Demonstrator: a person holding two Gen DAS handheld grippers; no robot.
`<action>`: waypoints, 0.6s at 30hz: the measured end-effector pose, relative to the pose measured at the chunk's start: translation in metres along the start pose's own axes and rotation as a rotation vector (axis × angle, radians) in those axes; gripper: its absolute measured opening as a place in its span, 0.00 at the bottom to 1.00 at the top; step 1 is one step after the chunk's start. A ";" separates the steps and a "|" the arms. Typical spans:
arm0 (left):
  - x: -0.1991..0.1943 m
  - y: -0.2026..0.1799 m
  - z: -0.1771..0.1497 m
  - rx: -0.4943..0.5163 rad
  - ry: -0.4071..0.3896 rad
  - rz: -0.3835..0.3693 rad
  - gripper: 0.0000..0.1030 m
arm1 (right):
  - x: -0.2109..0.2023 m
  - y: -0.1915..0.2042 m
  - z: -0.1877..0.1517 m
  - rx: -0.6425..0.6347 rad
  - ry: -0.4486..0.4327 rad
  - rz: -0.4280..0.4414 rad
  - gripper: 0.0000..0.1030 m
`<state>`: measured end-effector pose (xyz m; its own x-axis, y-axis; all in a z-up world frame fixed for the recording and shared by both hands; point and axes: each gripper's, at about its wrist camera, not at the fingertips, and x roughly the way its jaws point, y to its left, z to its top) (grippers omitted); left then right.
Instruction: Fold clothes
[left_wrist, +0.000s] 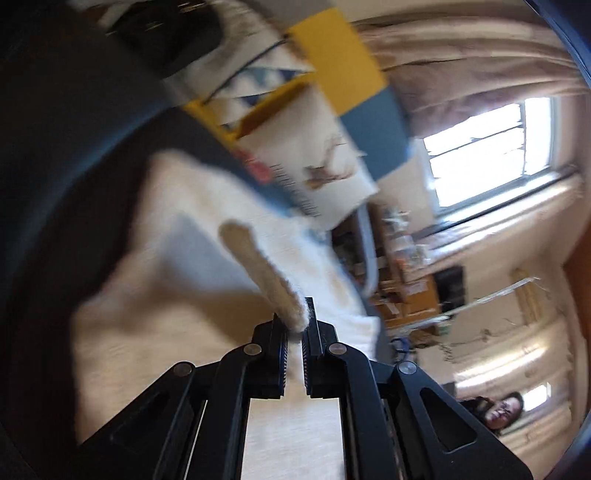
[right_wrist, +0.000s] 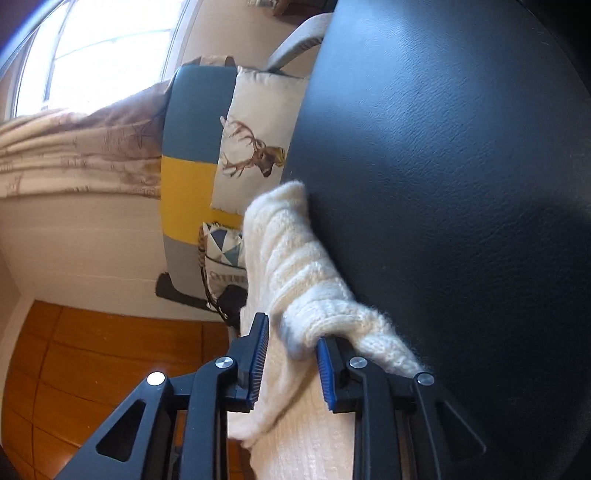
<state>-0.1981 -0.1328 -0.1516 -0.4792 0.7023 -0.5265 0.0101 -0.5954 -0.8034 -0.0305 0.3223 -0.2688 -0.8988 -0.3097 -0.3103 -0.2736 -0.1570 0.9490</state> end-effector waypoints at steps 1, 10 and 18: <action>0.003 0.010 -0.002 -0.018 0.012 0.017 0.06 | 0.001 0.000 0.003 0.016 -0.004 0.006 0.30; -0.001 -0.055 0.032 0.106 -0.088 -0.120 0.06 | 0.011 0.045 0.008 -0.149 -0.038 0.067 0.23; 0.010 -0.002 0.029 0.038 -0.032 0.029 0.06 | 0.030 0.026 0.001 -0.214 0.034 -0.056 0.23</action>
<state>-0.2281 -0.1353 -0.1472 -0.5073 0.6716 -0.5399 -0.0084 -0.6304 -0.7762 -0.0648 0.3099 -0.2530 -0.8710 -0.3260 -0.3675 -0.2405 -0.3694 0.8976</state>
